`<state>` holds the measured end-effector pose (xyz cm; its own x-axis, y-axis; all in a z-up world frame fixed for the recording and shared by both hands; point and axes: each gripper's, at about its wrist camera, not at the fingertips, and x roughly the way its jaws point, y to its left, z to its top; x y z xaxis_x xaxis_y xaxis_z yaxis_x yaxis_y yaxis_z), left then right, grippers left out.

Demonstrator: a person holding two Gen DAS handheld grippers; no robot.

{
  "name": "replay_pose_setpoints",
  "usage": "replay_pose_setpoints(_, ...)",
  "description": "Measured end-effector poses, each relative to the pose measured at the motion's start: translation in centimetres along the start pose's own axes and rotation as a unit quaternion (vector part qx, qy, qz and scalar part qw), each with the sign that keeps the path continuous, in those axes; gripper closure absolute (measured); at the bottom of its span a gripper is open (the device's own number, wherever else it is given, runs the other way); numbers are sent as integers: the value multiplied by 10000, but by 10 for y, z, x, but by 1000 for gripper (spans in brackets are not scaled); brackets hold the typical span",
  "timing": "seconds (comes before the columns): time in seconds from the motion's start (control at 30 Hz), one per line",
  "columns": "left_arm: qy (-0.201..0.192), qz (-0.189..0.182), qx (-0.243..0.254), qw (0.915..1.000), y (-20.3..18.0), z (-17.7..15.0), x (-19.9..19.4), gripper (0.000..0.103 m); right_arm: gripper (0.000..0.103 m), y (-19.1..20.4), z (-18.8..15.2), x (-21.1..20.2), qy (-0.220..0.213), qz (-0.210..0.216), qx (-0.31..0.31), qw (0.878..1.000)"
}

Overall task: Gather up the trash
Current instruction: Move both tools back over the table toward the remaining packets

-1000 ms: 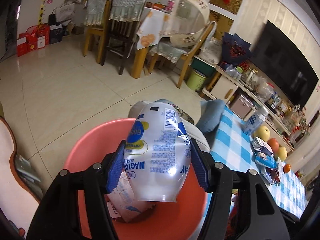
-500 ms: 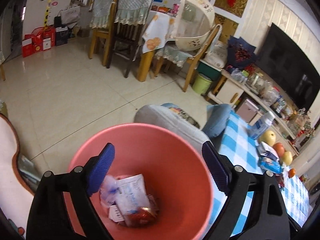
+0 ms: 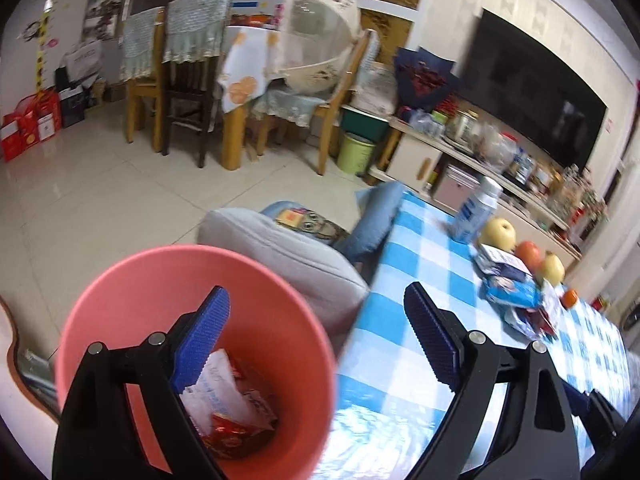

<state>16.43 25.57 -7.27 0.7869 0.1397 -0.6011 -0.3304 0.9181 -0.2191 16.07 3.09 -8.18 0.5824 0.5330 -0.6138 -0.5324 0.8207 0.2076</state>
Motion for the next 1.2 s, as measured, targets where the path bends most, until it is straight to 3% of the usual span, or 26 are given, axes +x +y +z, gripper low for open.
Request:
replay_pose_setpoints(0.13,-27,-303,44,9995,-16,-4,0,13,11,-15,-5,-10,-101,-294,-87,9995)
replay_pose_setpoints(0.3,19,-368,117,9993,-39,-8,5,12,9,-30,-8,-19,-186,-593,-87,9980)
replay_pose_setpoints(0.87,-77,-161,951,9953,-107,-25,17,12,7,-90,-21,-40,-449,-1278,81,9908)
replay_pose_setpoints(1.2,-108,-121,1676,9857,-150,-43,21,12,5,-132,-29,-46,-437,-1631,337,9851)
